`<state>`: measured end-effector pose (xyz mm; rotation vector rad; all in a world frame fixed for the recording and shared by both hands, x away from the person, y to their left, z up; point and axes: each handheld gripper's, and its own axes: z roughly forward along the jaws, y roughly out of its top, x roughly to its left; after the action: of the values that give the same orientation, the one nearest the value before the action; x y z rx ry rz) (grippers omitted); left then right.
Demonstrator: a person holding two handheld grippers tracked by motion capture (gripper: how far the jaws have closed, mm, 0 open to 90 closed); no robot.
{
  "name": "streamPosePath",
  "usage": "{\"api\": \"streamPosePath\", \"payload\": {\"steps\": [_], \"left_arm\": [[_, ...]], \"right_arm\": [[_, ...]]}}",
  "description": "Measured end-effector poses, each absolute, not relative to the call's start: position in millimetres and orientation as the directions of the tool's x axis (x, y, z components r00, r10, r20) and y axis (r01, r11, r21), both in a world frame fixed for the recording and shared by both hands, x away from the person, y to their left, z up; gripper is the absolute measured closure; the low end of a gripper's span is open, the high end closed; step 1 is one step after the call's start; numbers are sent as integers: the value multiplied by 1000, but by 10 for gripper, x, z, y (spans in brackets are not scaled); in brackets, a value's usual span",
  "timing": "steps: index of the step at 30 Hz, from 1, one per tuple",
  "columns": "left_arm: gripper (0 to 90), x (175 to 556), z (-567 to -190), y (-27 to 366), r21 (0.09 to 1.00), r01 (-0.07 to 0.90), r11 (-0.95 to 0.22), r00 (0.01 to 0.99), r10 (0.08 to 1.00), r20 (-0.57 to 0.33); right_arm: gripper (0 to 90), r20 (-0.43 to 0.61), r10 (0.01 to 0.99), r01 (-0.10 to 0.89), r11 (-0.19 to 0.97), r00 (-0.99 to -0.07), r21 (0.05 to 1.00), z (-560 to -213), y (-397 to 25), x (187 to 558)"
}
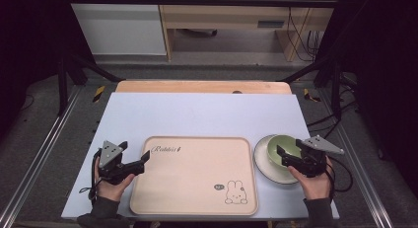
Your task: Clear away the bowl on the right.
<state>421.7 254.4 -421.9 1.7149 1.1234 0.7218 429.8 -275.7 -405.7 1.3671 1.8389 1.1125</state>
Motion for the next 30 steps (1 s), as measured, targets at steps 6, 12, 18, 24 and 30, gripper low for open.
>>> {"api": "streamPosePath", "payload": {"steps": [6,12,18,24,30], "left_arm": [[145,4218,-4224,2544,918,367,-149,408,913,-15],[145,4226,-4236,2544,916,372,-151,408,913,-15],[145,4228,-4239,2545,916,372,-151,408,913,-15],[145,4230,-4245,2540,914,374,-154,408,913,-13],[145,4235,-4257,2535,913,376,-158,408,913,-10]], "right_arm": [[310,28,963,484,110,-269,868,-4061,-2828,4304],[355,17,973,505,105,-231,857,-4068,-2905,4320],[379,-5,980,520,109,-197,847,-4073,-2955,4335],[410,-14,987,549,99,-158,830,-4104,-3038,4367],[438,-4,991,587,82,-134,806,-4156,-3107,4425]]}}
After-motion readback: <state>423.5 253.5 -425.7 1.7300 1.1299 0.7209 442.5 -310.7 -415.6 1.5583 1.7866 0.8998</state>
